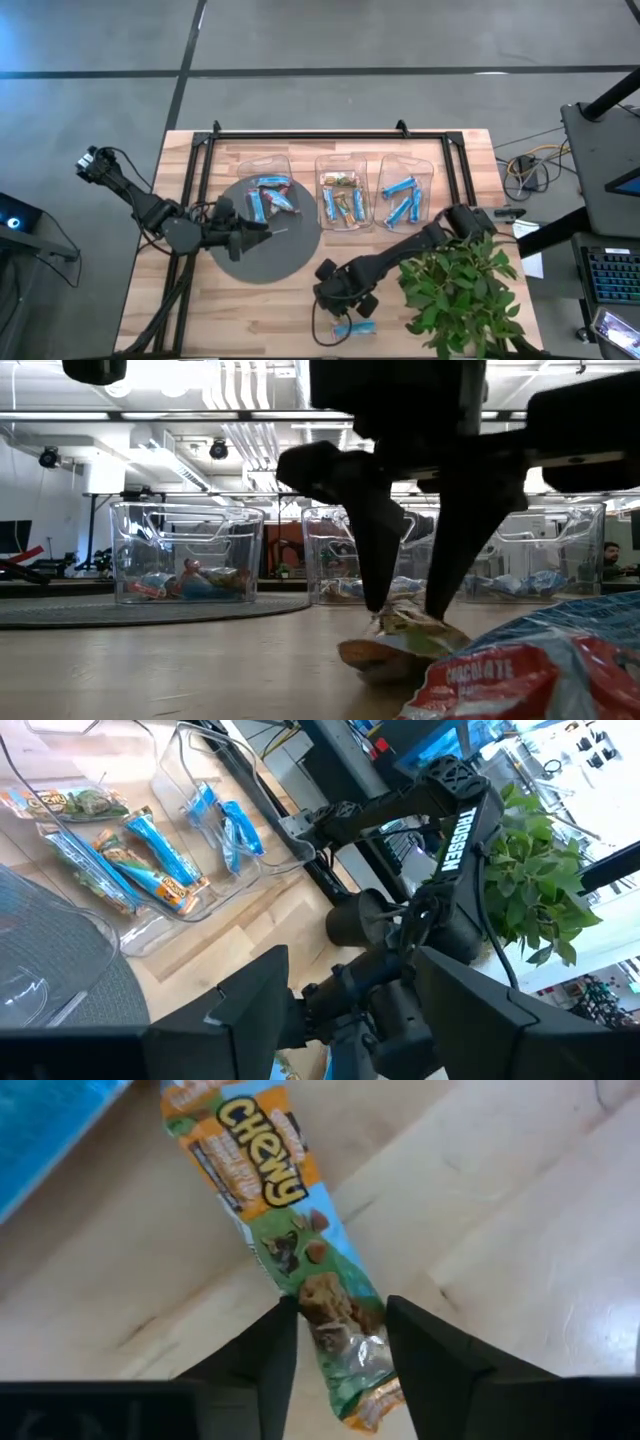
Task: Pick and place Granola Bars by type
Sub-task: Put the yellow granola bar into the middle transparent bin
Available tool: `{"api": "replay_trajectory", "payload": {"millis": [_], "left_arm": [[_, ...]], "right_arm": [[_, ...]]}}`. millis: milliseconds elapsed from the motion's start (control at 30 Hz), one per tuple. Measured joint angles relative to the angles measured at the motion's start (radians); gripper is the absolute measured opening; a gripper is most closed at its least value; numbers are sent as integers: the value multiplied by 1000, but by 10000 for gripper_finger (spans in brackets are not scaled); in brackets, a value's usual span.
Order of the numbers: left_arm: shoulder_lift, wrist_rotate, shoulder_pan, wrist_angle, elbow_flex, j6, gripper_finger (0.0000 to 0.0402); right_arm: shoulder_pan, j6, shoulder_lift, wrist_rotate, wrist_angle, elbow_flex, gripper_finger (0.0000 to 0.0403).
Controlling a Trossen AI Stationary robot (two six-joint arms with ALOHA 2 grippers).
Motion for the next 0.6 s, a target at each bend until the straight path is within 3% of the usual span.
{"api": "replay_trajectory", "payload": {"millis": [400,500,600], "left_arm": [[0,0,-14,0,-2,10,202],[0,0,-14,0,-2,10,202],[0,0,-14,0,-3,10,202]], "right_arm": [[-50,152,-31,-53,-120,20,34],[-49,188,-92,-34,-159,71,24],[-49,223,-176,56,-185,130,21]]}}
